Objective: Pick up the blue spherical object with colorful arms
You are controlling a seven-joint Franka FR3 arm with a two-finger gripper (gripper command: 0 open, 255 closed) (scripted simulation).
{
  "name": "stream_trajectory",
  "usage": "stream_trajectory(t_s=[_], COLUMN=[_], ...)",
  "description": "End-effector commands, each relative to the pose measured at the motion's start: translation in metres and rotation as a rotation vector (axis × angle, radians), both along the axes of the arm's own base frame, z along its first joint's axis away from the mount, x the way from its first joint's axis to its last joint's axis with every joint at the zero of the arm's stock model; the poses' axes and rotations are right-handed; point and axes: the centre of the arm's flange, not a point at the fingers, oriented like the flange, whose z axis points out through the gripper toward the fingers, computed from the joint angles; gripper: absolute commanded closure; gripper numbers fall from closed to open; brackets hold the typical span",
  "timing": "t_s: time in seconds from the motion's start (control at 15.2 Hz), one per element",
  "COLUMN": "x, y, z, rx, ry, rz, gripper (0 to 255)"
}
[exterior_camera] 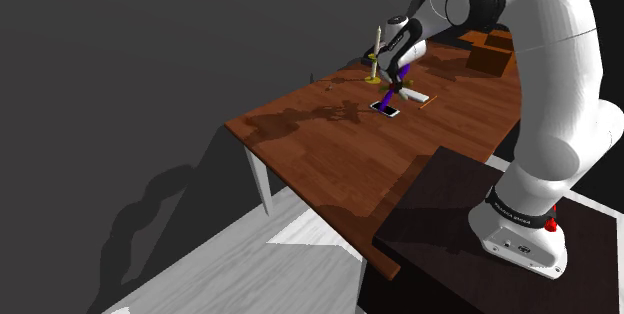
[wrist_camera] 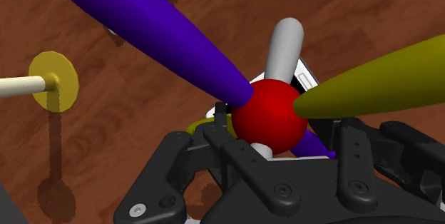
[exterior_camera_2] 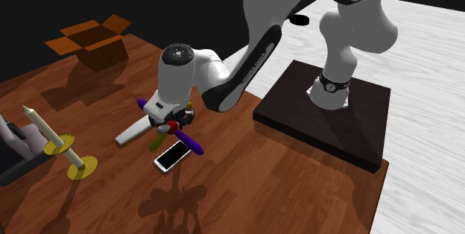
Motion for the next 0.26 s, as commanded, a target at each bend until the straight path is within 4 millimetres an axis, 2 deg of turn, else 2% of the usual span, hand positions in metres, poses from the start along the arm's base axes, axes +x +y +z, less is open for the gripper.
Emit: stream_trajectory(t_s=[0.0, 0.2], x=[-0.0002, -0.0003], y=[-0.0003, -0.0003], z=[0.0107, 0.0168], rx=[0.000, 0.000], ry=[0.000, 0.000], rz=[0.000, 0.000], gripper=[255, 255])
